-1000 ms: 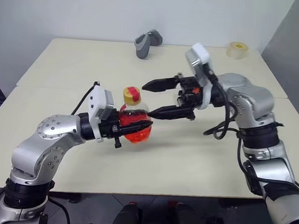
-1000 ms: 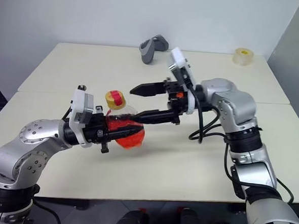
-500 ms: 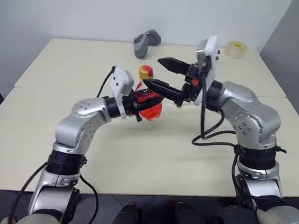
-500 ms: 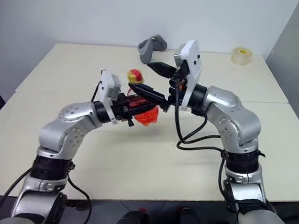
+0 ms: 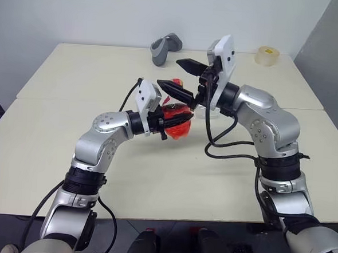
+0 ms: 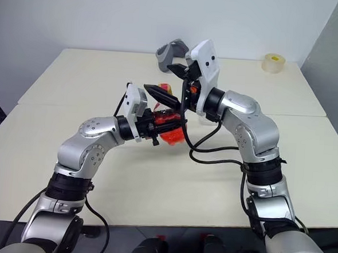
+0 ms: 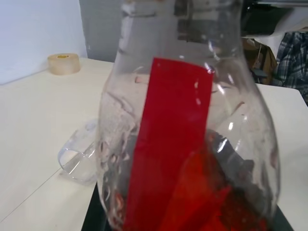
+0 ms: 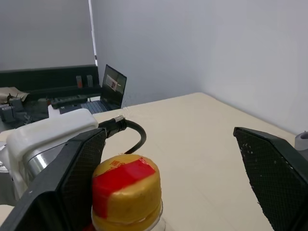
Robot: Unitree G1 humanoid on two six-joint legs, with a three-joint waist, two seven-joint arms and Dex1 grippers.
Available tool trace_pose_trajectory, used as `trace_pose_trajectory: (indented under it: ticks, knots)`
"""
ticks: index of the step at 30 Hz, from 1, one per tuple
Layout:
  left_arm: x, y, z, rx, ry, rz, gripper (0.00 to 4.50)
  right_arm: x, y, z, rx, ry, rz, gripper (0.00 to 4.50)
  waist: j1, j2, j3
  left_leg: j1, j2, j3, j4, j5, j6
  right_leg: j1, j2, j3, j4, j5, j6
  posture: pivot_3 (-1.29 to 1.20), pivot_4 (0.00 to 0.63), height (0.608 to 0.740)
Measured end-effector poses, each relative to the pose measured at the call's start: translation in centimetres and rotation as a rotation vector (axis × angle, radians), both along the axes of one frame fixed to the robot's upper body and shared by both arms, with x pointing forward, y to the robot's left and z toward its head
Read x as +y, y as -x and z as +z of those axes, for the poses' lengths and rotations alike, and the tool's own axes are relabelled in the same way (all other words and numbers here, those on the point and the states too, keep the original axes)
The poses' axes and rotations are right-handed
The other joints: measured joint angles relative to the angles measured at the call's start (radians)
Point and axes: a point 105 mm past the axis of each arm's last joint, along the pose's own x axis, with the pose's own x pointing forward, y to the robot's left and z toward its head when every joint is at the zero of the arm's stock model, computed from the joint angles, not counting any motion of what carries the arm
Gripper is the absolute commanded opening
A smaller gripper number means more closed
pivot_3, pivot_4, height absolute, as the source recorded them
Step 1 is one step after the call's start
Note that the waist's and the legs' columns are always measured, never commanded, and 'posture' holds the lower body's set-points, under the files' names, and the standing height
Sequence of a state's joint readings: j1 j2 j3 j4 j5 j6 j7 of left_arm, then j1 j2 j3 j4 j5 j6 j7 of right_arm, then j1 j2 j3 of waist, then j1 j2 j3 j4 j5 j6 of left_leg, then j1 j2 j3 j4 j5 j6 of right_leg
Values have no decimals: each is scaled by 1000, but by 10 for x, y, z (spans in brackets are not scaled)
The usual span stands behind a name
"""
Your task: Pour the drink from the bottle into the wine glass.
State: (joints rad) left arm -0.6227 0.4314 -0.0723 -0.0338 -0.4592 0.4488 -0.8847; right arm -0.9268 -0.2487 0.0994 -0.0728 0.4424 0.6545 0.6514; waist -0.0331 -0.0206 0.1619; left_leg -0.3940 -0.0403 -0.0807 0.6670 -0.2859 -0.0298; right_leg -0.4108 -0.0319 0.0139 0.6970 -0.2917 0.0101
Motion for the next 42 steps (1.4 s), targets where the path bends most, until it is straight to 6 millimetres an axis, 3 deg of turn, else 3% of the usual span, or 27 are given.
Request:
trace_pose_trajectory:
  ticks: [7,9,12,17,20,29,36,42]
  knots:
    - [4,-2,-3,10,-15,13,1241,-15,3,-1,-22,61,7,4500,0,0,0,0,0,0,0,0,0,0,0,0,0,0,0,0,150,740]
    - [6,-2,-6,18,-23,19,1241,-27,7,-3,-25,91,7,4500,1,0,0,0,0,0,0,0,0,0,0,0,-1,0,0,0,150,740]
    - [13,1,-8,20,-38,17,1240,-65,-4,-16,36,120,-104,4500,2,0,0,-1,0,0,1,0,1,1,0,0,-1,0,0,0,150,740]
    - [16,1,-4,10,-33,21,1240,-81,-5,-26,70,148,-129,4500,-2,0,0,0,0,0,0,0,1,1,0,0,0,0,0,0,150,740]
    - [16,1,-4,7,-33,14,1240,-77,-2,-26,73,141,-98,4500,-2,0,0,0,0,0,0,-1,1,1,0,0,0,0,0,0,150,740]
    - [9,1,3,-11,-22,-11,1240,-18,17,-6,50,31,95,4500,1,0,0,-1,0,0,0,0,0,1,0,0,-1,0,0,0,150,740]
    - [7,1,2,-10,-19,-16,1240,-11,11,2,30,13,99,4500,0,0,0,0,0,0,1,0,0,0,0,0,0,0,0,0,150,740]
    - [6,1,2,-9,-14,-17,1240,-9,3,-4,25,42,77,4500,0,0,0,0,0,0,1,0,0,0,0,0,0,0,0,0,150,740]
